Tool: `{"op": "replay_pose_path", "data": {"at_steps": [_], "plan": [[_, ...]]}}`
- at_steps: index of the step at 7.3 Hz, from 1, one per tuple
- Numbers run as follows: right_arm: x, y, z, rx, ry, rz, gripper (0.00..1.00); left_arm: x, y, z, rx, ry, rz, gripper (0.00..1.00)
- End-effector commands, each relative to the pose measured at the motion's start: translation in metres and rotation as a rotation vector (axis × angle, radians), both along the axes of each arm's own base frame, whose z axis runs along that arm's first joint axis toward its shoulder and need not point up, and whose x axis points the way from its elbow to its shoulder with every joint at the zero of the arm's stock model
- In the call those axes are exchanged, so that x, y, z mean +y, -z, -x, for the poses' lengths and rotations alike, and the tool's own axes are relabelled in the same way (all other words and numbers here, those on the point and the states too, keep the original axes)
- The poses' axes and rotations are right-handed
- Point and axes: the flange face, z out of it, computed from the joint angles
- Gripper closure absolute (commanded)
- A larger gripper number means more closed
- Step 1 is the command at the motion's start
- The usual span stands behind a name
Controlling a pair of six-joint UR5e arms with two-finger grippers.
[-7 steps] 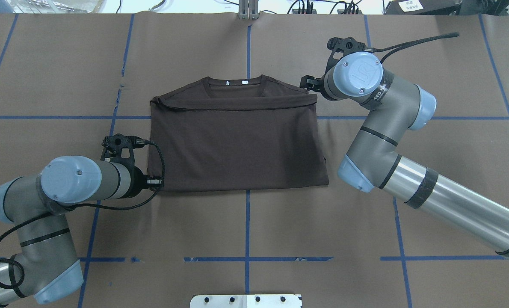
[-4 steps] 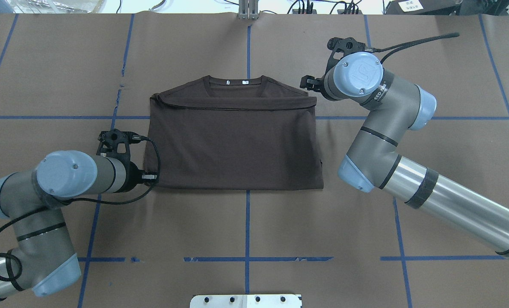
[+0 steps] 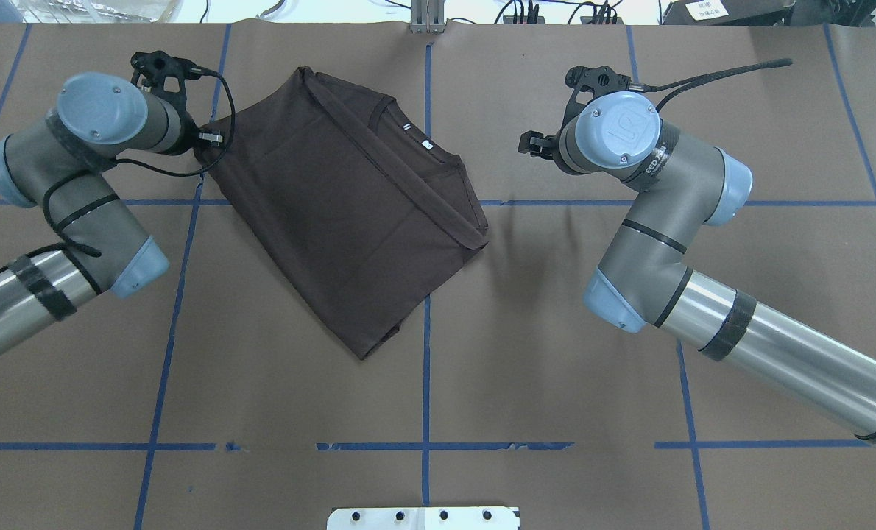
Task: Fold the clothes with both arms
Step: 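Drag the folded shirt corner with the left gripper away from the robot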
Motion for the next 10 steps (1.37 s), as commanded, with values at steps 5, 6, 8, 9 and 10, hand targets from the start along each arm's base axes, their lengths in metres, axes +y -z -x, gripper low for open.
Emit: {"op": "replay_pose_path", "data": {"at_steps": [5,6,8,9,10], "plan": [[0.004,0.032,0.014,-0.035,0.008,-0.019,0.00,-0.088,0.021,0.025,-0.030,-0.006,-0.127,0.00],[0.000,0.051,0.036,-0.064,-0.011,0.005,0.00,-0.081,0.024,0.033,-0.010,-0.046,-0.140,0.00],[-0.012,0.090,0.098,-0.079,-0.088,0.047,0.10,-0.068,0.022,0.043,0.013,-0.057,-0.152,0.00],[-0.007,0.099,0.120,-0.081,-0.097,0.060,0.17,-0.067,0.021,0.044,0.012,-0.057,-0.150,0.00],[0.005,0.096,0.135,-0.063,-0.094,0.047,0.20,-0.067,0.020,0.044,0.012,-0.057,-0.150,0.00]]}}
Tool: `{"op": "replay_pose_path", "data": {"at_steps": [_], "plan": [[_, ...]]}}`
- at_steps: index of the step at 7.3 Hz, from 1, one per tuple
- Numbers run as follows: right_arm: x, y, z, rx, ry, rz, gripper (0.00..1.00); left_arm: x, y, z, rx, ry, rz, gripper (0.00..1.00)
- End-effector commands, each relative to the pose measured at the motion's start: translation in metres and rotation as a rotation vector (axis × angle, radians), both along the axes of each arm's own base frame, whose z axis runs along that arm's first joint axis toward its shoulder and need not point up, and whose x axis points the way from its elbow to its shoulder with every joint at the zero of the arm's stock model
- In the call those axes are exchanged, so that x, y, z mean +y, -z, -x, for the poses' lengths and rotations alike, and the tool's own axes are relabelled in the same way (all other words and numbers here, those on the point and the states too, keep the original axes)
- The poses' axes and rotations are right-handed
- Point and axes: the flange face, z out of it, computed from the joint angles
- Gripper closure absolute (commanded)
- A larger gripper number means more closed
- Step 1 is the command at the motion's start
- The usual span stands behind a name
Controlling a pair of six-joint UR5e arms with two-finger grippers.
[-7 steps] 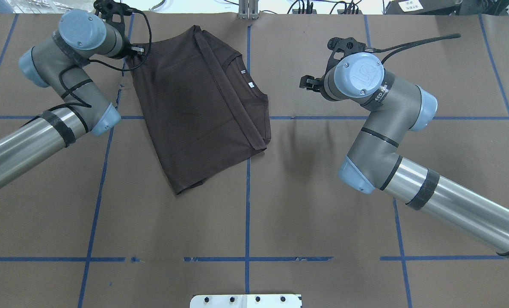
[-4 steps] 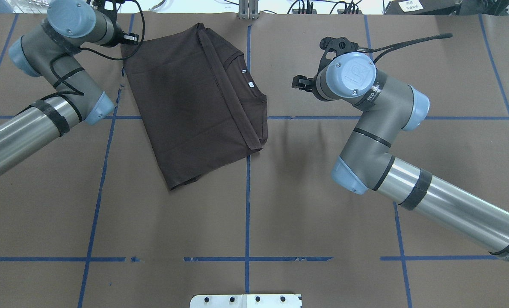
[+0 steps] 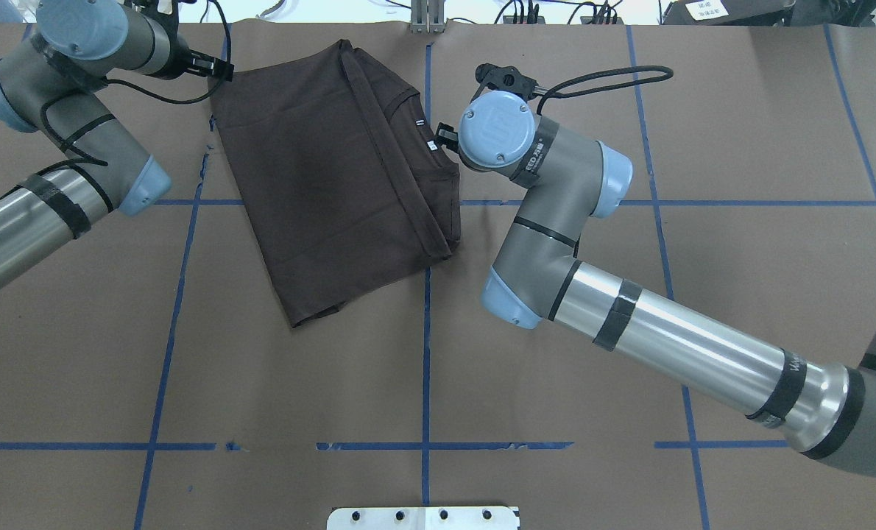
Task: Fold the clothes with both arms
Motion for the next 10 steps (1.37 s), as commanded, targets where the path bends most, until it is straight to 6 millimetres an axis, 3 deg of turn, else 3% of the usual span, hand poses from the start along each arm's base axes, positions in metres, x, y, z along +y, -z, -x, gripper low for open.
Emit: {"op": "replay_pose_path", "data": {"at_steps": [1,5,6,7,8,9,10], "plan": [[0.017,-0.003,0.033,0.032,-0.004,-0.006,0.23,0.002,0.000,0.001,0.004,-0.001,-0.006,0.00],[0.042,-0.016,0.060,0.067,0.012,-0.020,0.34,0.002,-0.003,0.002,0.005,0.001,-0.003,0.00],[0.042,-0.016,0.060,0.068,0.012,-0.019,0.41,0.002,-0.003,0.002,0.005,0.001,-0.003,0.00],[0.043,-0.016,0.061,0.068,0.013,-0.019,0.52,0.002,-0.003,0.002,0.005,0.001,-0.003,0.00],[0.043,-0.016,0.061,0.069,0.014,-0.020,0.72,0.003,-0.004,0.002,0.005,0.001,-0.002,0.00],[0.043,-0.015,0.061,0.068,0.014,-0.021,1.00,0.003,-0.004,0.002,0.005,0.002,-0.001,0.00],[0.043,-0.015,0.061,0.068,0.014,-0.021,1.00,0.003,-0.004,0.002,0.006,0.002,0.000,0.00]]}}
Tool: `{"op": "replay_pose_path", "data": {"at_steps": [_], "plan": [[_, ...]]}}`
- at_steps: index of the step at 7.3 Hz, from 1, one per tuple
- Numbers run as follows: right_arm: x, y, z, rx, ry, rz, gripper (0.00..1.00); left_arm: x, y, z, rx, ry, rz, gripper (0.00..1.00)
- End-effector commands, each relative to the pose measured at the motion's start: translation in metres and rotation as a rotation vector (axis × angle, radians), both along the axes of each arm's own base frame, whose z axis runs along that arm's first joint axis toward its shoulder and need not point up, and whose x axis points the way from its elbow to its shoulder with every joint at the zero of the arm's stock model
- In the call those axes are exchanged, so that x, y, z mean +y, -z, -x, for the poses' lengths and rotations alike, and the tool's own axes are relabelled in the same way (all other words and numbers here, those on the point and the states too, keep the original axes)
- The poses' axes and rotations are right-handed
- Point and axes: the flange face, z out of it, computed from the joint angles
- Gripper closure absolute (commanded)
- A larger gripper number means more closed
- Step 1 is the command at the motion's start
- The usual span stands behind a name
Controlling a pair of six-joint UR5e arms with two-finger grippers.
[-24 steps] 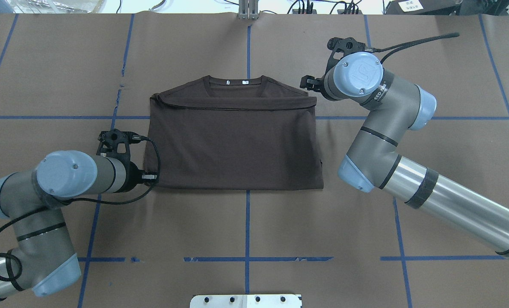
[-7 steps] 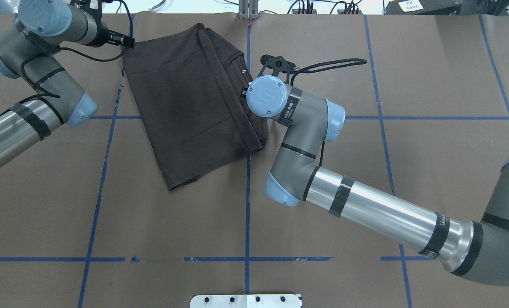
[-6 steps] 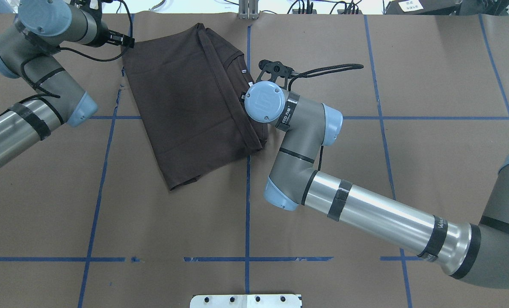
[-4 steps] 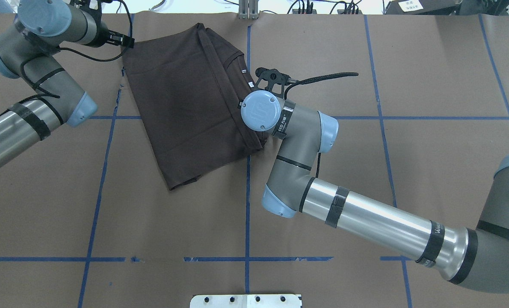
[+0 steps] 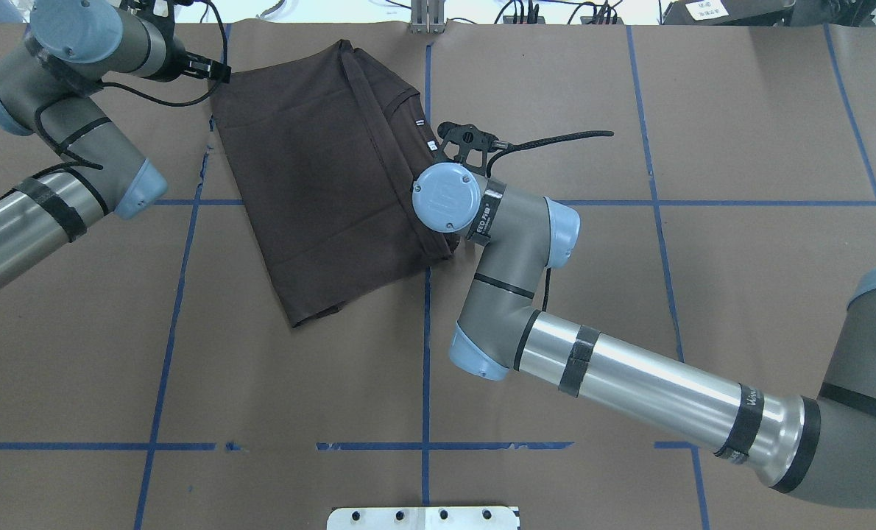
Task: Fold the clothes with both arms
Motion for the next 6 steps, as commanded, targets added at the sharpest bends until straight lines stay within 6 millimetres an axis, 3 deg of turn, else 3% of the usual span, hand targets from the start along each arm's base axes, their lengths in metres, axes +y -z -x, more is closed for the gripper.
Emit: {"op": "replay_pose_path", "data": {"at_steps": [1,2,3,4,6], "plan": [[-0.001,0.001,-0.001,-0.002,-0.001,-0.001,1.00,0.000,0.000,0.000,0.002,0.002,0.002,0.00],[0.000,0.005,-0.002,-0.008,-0.001,-0.005,1.00,0.002,0.003,0.000,0.008,0.003,-0.001,0.00],[0.003,0.012,-0.007,-0.028,0.002,-0.008,1.00,0.004,0.020,0.003,0.028,0.005,-0.024,0.00],[0.012,0.004,-0.021,-0.039,0.002,-0.011,1.00,0.018,0.024,0.005,0.048,0.001,-0.038,0.00],[0.057,-0.018,-0.048,-0.072,0.033,-0.031,1.00,0.063,0.031,0.008,0.161,-0.148,-0.011,0.00]]}}
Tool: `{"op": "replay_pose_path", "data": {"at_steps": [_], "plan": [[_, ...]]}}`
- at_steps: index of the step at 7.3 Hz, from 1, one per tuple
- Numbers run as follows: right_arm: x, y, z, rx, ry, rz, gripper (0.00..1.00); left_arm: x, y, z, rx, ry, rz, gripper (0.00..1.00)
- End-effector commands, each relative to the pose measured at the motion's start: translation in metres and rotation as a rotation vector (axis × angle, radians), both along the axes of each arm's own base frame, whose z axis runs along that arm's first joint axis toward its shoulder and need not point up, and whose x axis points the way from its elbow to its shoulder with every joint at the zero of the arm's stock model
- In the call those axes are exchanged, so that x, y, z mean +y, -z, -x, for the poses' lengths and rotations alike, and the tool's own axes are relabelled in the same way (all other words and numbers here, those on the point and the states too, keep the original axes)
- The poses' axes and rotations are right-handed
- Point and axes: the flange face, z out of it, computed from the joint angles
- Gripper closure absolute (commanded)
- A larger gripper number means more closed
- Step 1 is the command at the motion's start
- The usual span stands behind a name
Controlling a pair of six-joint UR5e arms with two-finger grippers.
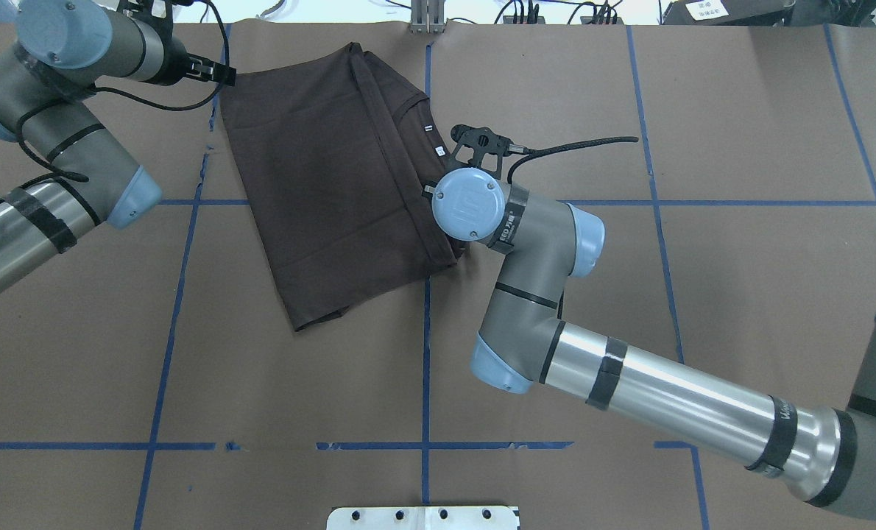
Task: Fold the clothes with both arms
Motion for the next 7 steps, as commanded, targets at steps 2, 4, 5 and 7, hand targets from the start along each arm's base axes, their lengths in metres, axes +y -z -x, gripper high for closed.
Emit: {"op": "replay_pose_path", "data": {"at_steps": [2,4,5,7], "plan": [[0.095,-0.026,-0.027,-0.038,0.066,-0.051,1.00,0.079,0.023,-0.029,0.165,-0.154,0.074,0.00],[0.167,-0.038,-0.050,-0.058,0.115,-0.098,1.00,0.124,0.037,-0.039,0.228,-0.174,0.098,0.00],[0.191,-0.046,-0.059,-0.053,0.128,-0.115,1.00,0.134,0.042,-0.039,0.245,-0.176,0.108,0.00],[0.215,-0.086,-0.089,-0.009,0.155,-0.103,1.00,0.137,0.037,-0.044,0.239,-0.180,0.115,0.00]]}}
